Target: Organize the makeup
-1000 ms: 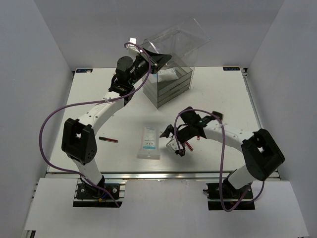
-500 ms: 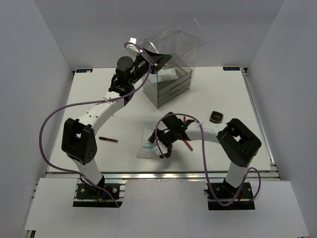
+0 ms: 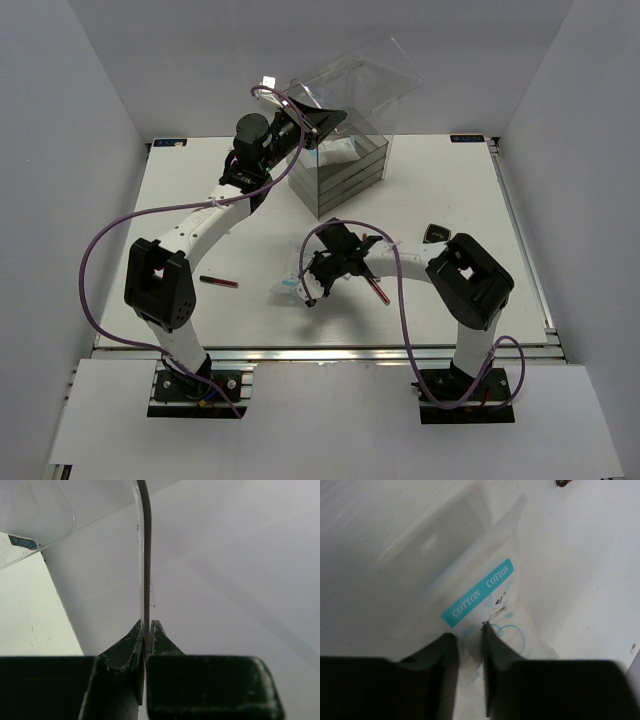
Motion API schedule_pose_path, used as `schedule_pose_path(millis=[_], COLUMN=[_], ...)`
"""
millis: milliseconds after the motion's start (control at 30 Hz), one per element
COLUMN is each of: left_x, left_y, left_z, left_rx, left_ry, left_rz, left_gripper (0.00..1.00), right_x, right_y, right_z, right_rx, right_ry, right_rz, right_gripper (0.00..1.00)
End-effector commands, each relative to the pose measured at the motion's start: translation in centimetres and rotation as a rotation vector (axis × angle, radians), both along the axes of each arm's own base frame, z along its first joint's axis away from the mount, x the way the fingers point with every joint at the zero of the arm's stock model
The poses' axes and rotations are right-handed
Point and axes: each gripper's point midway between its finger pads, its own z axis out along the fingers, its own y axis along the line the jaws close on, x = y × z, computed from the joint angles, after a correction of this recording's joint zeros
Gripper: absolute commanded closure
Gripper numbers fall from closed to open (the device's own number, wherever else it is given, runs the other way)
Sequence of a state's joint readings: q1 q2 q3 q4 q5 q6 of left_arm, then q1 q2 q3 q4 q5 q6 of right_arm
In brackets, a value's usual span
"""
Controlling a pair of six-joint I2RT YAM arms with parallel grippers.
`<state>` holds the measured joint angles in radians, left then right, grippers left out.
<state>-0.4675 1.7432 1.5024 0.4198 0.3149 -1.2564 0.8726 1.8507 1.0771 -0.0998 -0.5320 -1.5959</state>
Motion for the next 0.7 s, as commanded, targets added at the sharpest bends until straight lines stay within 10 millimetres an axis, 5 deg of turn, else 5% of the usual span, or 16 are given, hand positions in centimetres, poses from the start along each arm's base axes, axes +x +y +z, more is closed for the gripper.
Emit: schedule_pose_path(millis=[0, 333, 533, 667], left_x=[0.1, 0.2, 0.2, 0.2], left_y=[0.7, 0.5, 0.4, 0.4], left_z=[1.0, 0.6, 0.6, 0.4], left_rx=[-0.024, -0.024, -0.029, -0.030], left_ry=[-0.016, -0.007, -0.010, -0.005], left_rz=[0.012, 0.006, 0.002, -0.001], left_gripper=[1.00, 1.00, 1.00, 1.00], right_x=[-1.1, -2.1, -1.2, 0.4], right_y=[-0.4, -0.6, -3.2, -5.9], right_z=[1.0, 8.6, 14.2, 15.7], right_rx=[0.012, 0.236, 0.382, 0.438], right_ry=[0.059, 0.130, 0.138, 0.146], right_rz=[-0.020, -0.113, -0.223, -0.370], right_gripper=[0.82, 1.00, 1.00, 1.00])
